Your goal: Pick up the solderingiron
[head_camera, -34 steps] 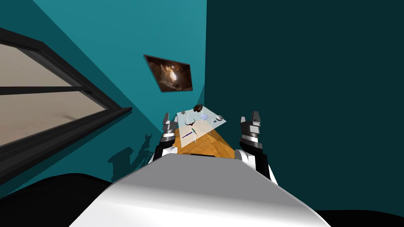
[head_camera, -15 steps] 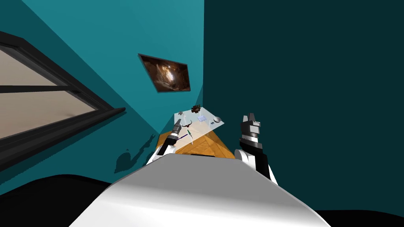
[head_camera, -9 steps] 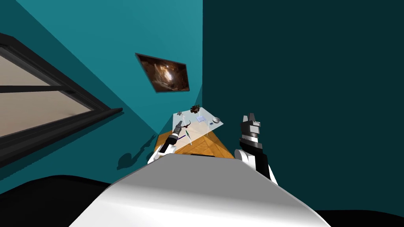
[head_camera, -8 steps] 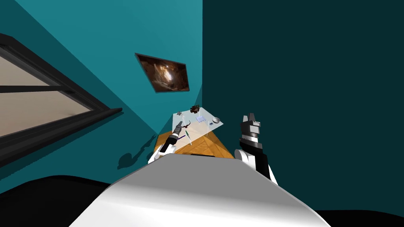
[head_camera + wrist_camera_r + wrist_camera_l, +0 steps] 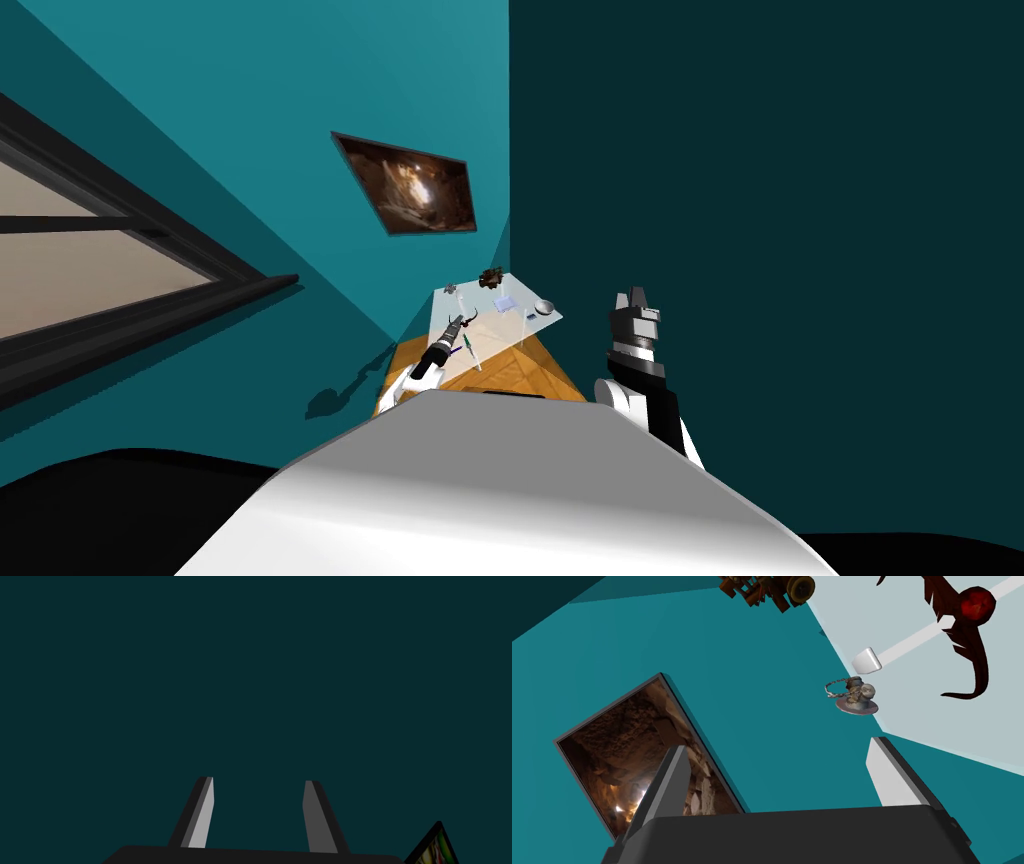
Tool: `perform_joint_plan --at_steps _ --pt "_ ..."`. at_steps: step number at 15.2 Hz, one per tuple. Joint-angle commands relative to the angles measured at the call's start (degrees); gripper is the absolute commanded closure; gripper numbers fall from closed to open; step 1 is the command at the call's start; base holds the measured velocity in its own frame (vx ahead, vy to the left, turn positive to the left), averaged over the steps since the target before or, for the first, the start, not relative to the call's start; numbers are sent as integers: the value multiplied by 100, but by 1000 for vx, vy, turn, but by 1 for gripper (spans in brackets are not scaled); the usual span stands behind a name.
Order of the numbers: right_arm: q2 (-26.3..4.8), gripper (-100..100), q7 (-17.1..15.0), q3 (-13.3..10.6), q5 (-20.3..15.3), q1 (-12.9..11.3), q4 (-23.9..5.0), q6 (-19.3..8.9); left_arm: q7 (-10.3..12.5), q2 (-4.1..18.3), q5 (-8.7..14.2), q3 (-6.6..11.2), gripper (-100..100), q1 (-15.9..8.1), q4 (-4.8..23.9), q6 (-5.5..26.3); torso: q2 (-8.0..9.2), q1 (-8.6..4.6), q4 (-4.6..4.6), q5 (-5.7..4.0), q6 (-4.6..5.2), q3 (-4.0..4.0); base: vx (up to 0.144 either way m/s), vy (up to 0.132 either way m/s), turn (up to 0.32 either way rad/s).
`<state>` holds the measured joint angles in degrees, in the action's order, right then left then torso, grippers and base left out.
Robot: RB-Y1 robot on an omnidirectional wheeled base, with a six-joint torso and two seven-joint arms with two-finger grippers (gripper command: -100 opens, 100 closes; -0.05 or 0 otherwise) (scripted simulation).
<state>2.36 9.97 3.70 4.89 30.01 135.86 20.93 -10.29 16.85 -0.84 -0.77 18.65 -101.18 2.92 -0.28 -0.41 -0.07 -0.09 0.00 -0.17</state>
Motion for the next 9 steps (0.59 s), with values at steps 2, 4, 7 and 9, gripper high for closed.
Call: perform_joint_plan --at_steps 2,4,7,9 --pt "0 0 0 0 0 0 0 0 -144 58 -88 26 -100 -140 368 249 4 9 1 1 0 2 44 -61 8" --pt "0 0 0 0 0 0 0 0 -239 107 -147 44 -100 -230 577 465 3 12 1 3 0 2 54 -78 8" --pt "0 0 0 0 0 0 0 0 -334 153 -206 63 -100 -320 852 680 -5 3 -1 1 -1 -2 70 -94 17" --pt "0 0 0 0 0 0 0 0 -428 198 -264 82 -100 -410 1068 893 -2 -1 0 0 0 -1 53 -97 13"
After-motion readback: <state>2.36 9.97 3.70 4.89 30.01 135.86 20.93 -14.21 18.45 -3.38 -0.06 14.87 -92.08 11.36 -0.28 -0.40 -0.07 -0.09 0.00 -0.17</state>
